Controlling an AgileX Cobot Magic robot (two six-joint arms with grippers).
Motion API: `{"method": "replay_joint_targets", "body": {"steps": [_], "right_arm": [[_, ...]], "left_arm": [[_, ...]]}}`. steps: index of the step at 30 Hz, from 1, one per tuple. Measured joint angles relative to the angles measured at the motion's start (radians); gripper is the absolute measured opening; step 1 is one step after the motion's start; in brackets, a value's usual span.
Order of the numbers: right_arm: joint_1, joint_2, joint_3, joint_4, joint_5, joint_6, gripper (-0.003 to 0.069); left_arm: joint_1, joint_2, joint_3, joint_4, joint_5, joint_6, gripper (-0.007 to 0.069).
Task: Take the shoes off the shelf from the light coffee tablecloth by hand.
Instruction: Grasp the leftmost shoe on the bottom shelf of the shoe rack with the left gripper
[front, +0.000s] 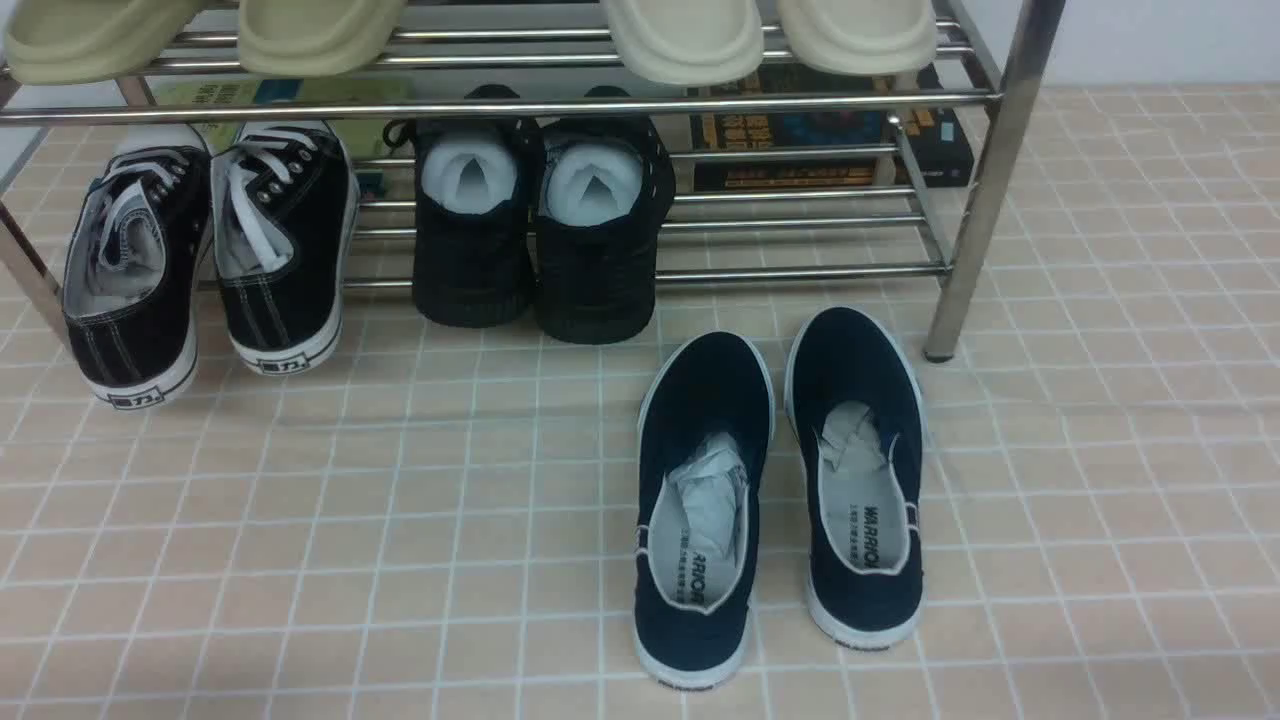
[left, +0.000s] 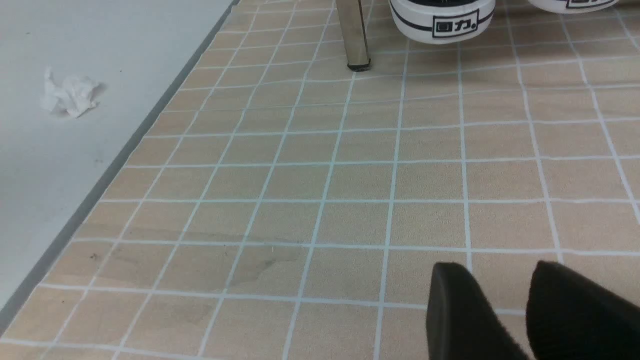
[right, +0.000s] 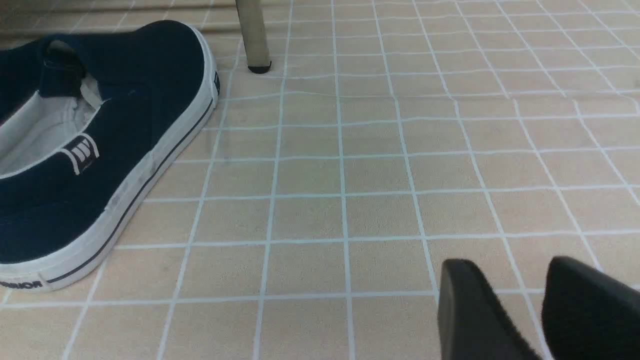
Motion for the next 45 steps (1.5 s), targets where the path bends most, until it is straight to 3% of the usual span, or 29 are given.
{"method": "replay_joint_targets", "body": {"steps": [41, 43, 45], "right_arm": [[0.000, 0.000, 0.000, 0.000, 0.000, 0.000, 0.0240], [0.000, 0.000, 0.000, 0.000, 0.000, 0.000, 0.0240], [0.000, 0.000, 0.000, 0.000, 0.000, 0.000, 0.0240]], "left_arm": [[0.000, 0.000, 0.000, 0.004, 0.000, 0.000, 0.0240], [0.000, 0.000, 0.000, -0.017, -0.005, -0.033, 0.0240], [0.000, 0.000, 0.000, -0.146, -0.033, -0.157, 0.0240]]}}
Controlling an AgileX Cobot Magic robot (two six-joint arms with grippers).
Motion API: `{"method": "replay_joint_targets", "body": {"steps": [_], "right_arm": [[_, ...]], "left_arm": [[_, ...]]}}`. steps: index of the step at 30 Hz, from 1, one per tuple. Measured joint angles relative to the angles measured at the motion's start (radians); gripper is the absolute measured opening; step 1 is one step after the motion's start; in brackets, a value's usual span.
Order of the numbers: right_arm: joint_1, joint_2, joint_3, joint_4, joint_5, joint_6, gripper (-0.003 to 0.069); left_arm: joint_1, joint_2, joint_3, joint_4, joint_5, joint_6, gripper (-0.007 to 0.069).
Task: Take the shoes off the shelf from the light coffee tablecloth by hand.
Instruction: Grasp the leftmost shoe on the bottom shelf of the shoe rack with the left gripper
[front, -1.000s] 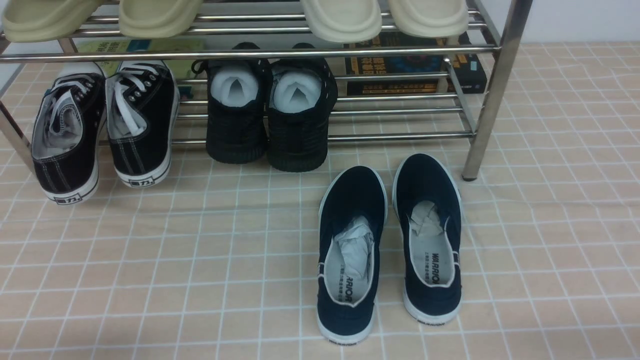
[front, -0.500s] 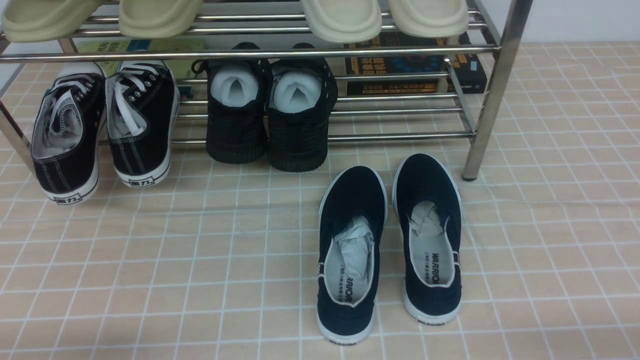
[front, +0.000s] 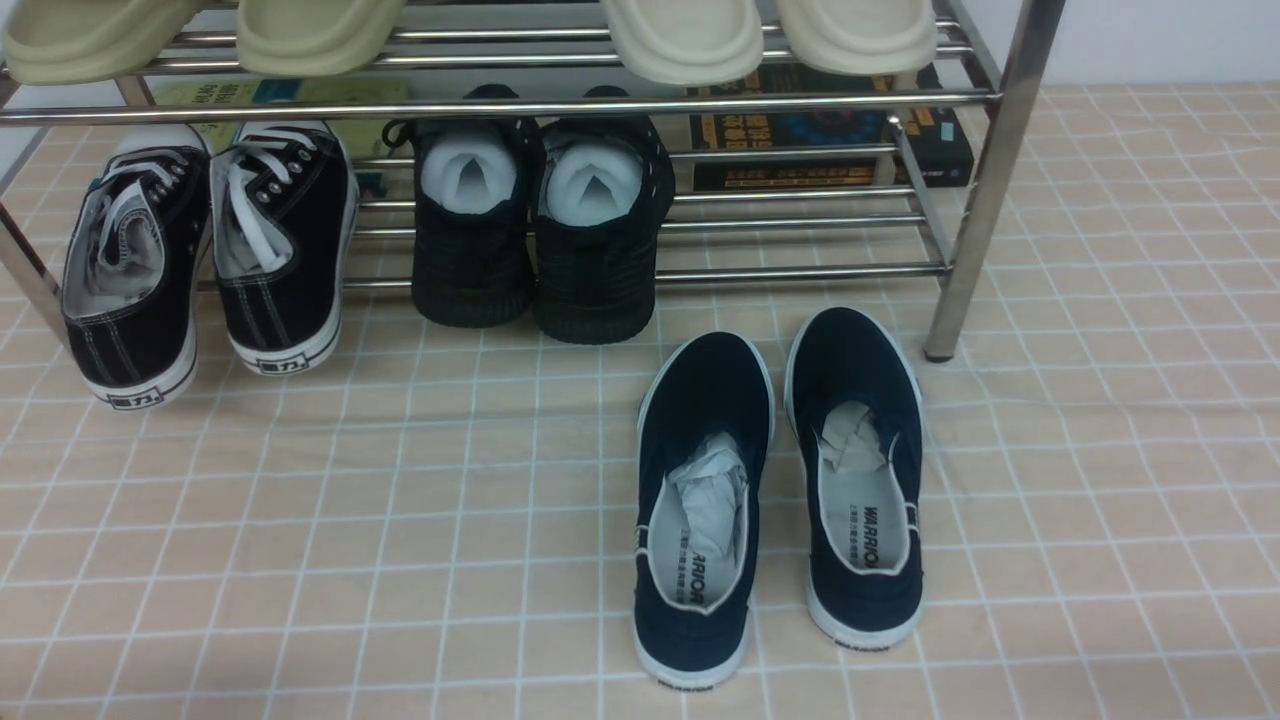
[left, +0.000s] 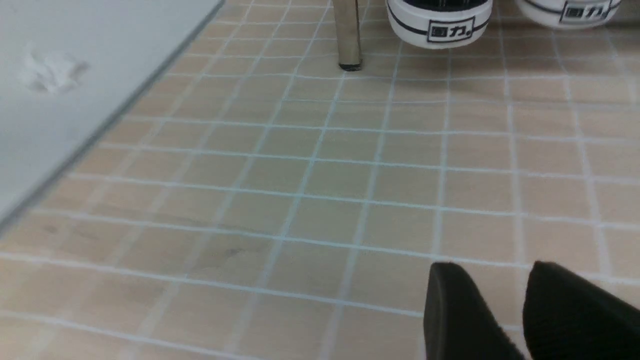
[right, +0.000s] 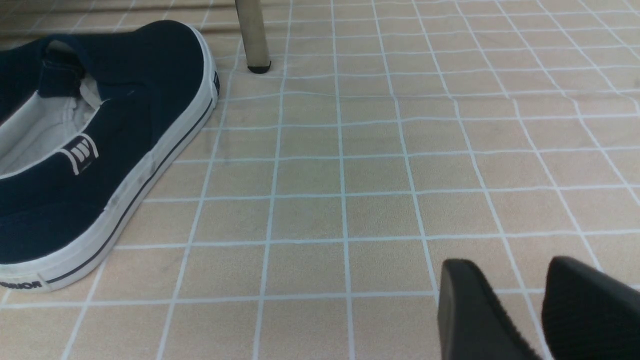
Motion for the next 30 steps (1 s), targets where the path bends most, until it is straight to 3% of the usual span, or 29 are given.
{"method": "replay_joint_targets", "body": {"steps": [2, 3, 4, 5, 6, 11, 18, 22, 24, 26, 29, 30], "right_arm": [[0.000, 0.000, 0.000, 0.000, 0.000, 0.000, 0.0240], [0.000, 0.000, 0.000, 0.000, 0.000, 0.000, 0.0240], [0.000, 0.000, 0.000, 0.000, 0.000, 0.000, 0.0240], [0.000, 0.000, 0.000, 0.000, 0.000, 0.000, 0.0240], [0.000, 0.000, 0.000, 0.000, 0.000, 0.000, 0.0240], [0.000, 0.000, 0.000, 0.000, 0.000, 0.000, 0.0240], [0.000, 0.000, 0.000, 0.000, 0.000, 0.000, 0.0240], [0.000, 0.000, 0.000, 0.000, 0.000, 0.000, 0.0240], [0.000, 0.000, 0.000, 0.000, 0.000, 0.000, 0.0240], [0.000, 0.000, 0.000, 0.000, 0.000, 0.000, 0.0240], [0.000, 0.000, 0.000, 0.000, 0.000, 0.000, 0.0240], [0.000, 0.000, 0.000, 0.000, 0.000, 0.000, 0.0240]], "left_arm": [[0.000, 0.000, 0.000, -0.186, -0.037, -0.175, 0.0240], [0.000, 0.000, 0.000, -0.205, -0.041, -0.194, 0.0240], [0.000, 0.000, 0.000, -0.338, -0.073, -0.330, 0.0240], [0.000, 0.000, 0.000, -0.353, -0.073, -0.346, 0.0240], [0.000, 0.000, 0.000, -0.458, -0.093, -0.481, 0.0240], [0.000, 0.000, 0.001, -0.548, -0.115, -0.607, 0.0240], [0.000, 0.000, 0.002, -0.552, -0.199, -0.618, 0.0232], [0.000, 0.000, -0.027, -0.547, -0.226, -0.596, 0.0156], [0.000, 0.014, -0.126, -0.505, -0.191, -0.541, 0.0063], [0.000, 0.075, -0.232, -0.460, -0.120, -0.481, 0.0017], [0.000, 0.190, -0.356, -0.428, 0.015, -0.411, 0.0001], [0.000, 0.267, -0.421, -0.417, 0.136, -0.348, 0.0001]]}}
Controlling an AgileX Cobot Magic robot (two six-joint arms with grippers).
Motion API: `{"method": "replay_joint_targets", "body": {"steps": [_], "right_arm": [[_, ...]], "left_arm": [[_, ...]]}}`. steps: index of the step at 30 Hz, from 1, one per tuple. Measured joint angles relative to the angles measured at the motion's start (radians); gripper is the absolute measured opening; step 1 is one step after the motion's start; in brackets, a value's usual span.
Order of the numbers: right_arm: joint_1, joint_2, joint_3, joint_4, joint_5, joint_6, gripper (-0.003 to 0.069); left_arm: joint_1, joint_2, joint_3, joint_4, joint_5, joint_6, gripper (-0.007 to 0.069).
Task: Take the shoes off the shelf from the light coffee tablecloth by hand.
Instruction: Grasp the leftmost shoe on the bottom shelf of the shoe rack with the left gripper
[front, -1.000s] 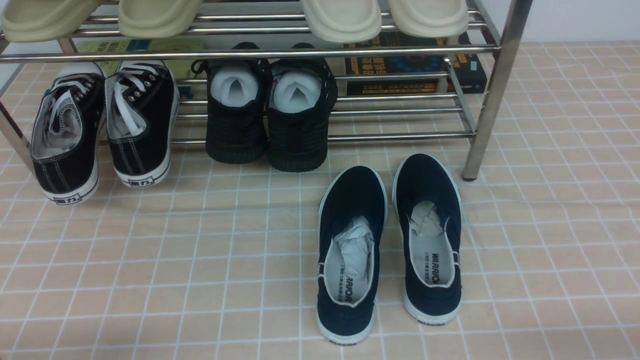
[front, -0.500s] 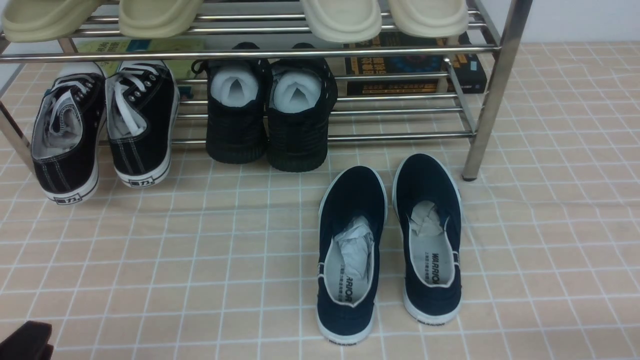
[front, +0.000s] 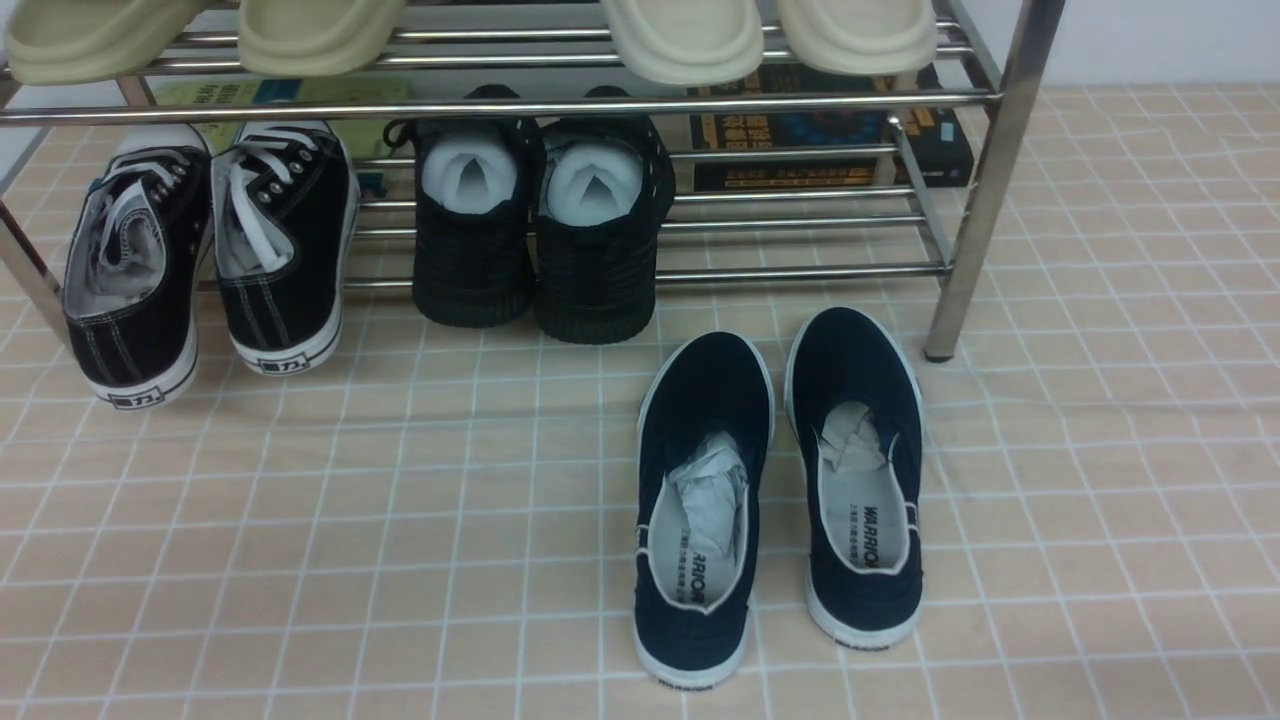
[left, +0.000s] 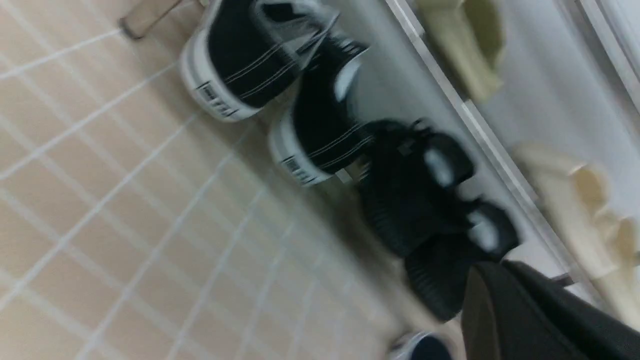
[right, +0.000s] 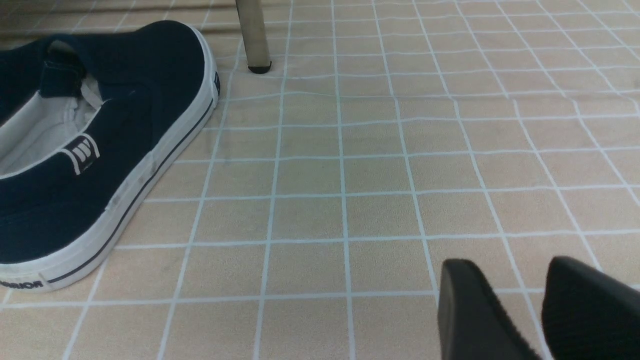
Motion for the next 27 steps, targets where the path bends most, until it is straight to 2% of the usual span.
{"method": "replay_joint_targets", "body": {"steps": [2, 3, 5, 9, 13, 17, 21, 25, 27], "right_arm": [[0.000, 0.000, 0.000, 0.000, 0.000, 0.000, 0.0240], [0.000, 0.000, 0.000, 0.000, 0.000, 0.000, 0.0240], [0.000, 0.000, 0.000, 0.000, 0.000, 0.000, 0.0240], [0.000, 0.000, 0.000, 0.000, 0.000, 0.000, 0.0240], [0.000, 0.000, 0.000, 0.000, 0.000, 0.000, 0.0240], [0.000, 0.000, 0.000, 0.000, 0.000, 0.000, 0.0240], [0.000, 0.000, 0.000, 0.000, 0.000, 0.000, 0.0240], [0.000, 0.000, 0.000, 0.000, 0.000, 0.000, 0.0240], [0.000, 0.000, 0.000, 0.000, 0.000, 0.000, 0.0240]], "left_arm": [[0.000, 0.174, -0.116, 0.008, 0.209, 0.126, 0.0001], [0.000, 0.174, -0.116, 0.009, 0.226, 0.139, 0.0001], [0.000, 0.356, -0.214, 0.009, 0.362, 0.280, 0.0001], [0.000, 0.600, -0.387, 0.012, 0.376, 0.459, 0.0001], [0.000, 0.779, -0.612, 0.078, 0.395, 0.488, 0.0001], [0.033, 0.961, -0.821, 0.145, 0.523, 0.480, 0.0005], [0.162, 1.121, -0.988, 0.049, 0.603, 0.544, 0.0009], [0.278, 1.215, -1.071, -0.109, 0.591, 0.599, 0.0013], [0.298, 1.246, -1.079, -0.133, 0.573, 0.607, 0.0015]]}}
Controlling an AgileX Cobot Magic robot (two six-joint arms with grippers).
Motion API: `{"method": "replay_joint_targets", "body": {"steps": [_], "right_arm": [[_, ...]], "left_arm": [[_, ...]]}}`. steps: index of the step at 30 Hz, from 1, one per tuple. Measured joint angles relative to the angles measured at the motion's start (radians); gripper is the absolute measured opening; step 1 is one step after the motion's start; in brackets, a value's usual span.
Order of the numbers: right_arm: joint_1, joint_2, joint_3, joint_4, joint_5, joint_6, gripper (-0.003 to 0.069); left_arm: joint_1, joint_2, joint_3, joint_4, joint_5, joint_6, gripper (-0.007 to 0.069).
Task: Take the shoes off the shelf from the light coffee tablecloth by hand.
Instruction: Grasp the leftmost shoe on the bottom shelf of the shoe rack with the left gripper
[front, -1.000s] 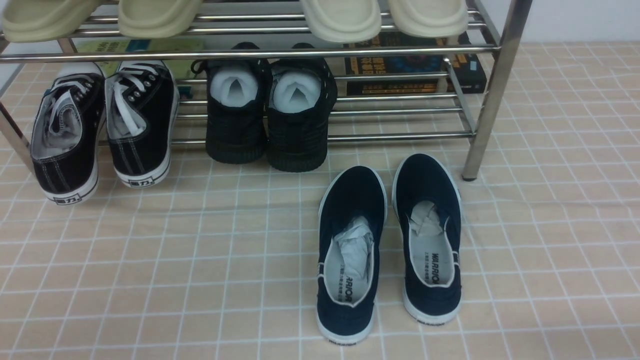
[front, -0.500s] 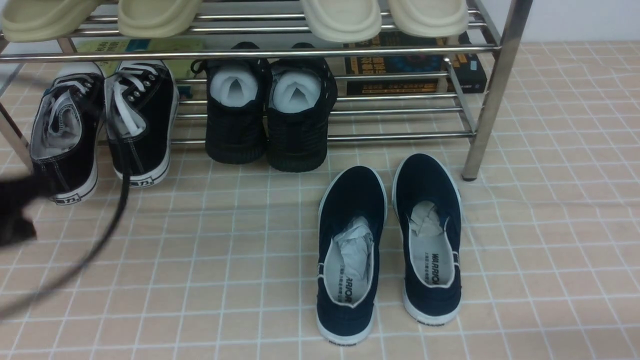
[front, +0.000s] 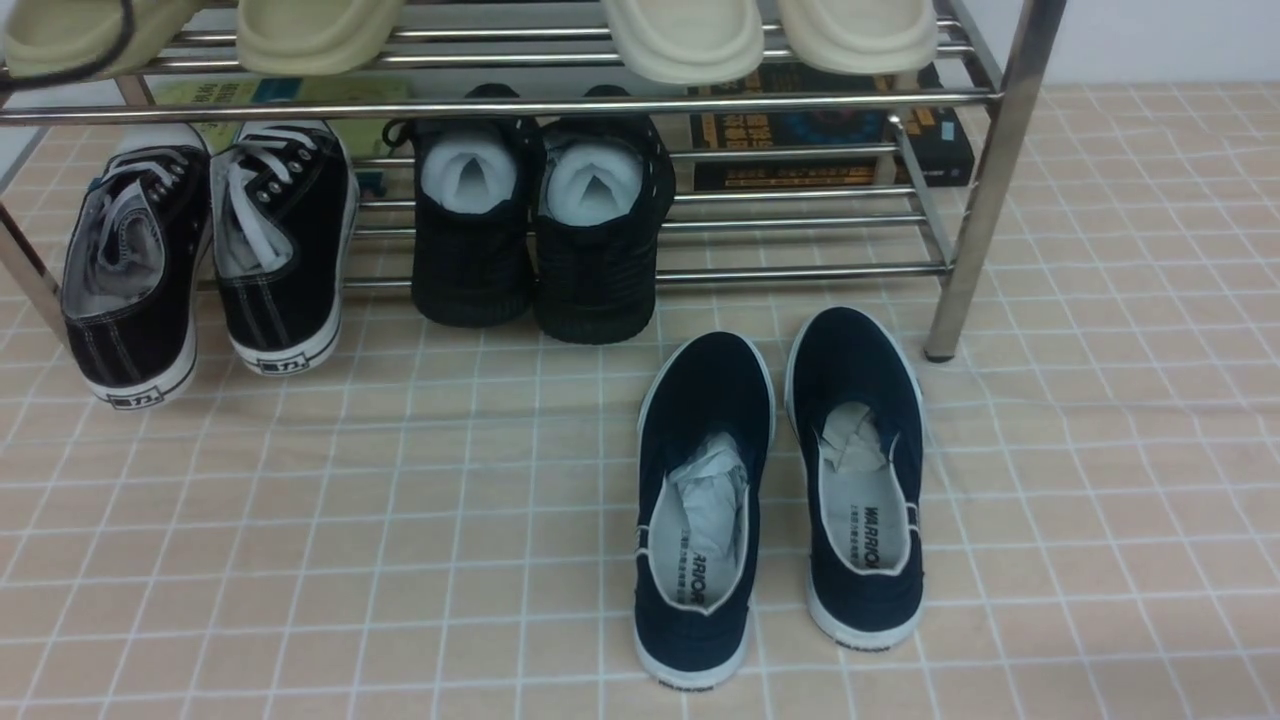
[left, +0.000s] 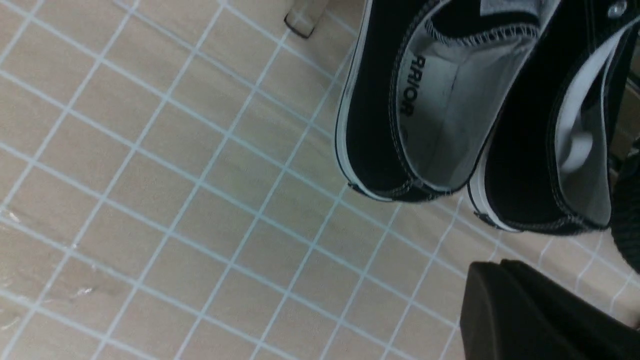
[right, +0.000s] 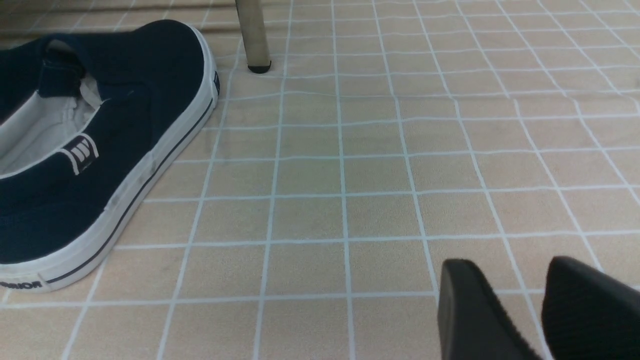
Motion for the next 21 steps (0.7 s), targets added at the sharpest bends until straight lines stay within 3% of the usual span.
{"method": "replay_joint_targets", "body": {"steps": [6, 9, 15, 21], "right_arm": [[0.000, 0.000, 0.000, 0.000, 0.000, 0.000, 0.0240], [0.000, 0.000, 0.000, 0.000, 0.000, 0.000, 0.0240], [0.000, 0.000, 0.000, 0.000, 0.000, 0.000, 0.0240], [0.000, 0.000, 0.000, 0.000, 0.000, 0.000, 0.0240]], "left_arm": [[0.004, 0.090, -0.002, 0.018, -0.064, 0.012, 0.0059], [0.004, 0.121, -0.002, 0.022, -0.102, 0.013, 0.0118], [0.004, 0.199, -0.003, -0.009, -0.182, 0.074, 0.0318], [0.004, 0.259, -0.003, -0.039, -0.233, 0.131, 0.0396]]}}
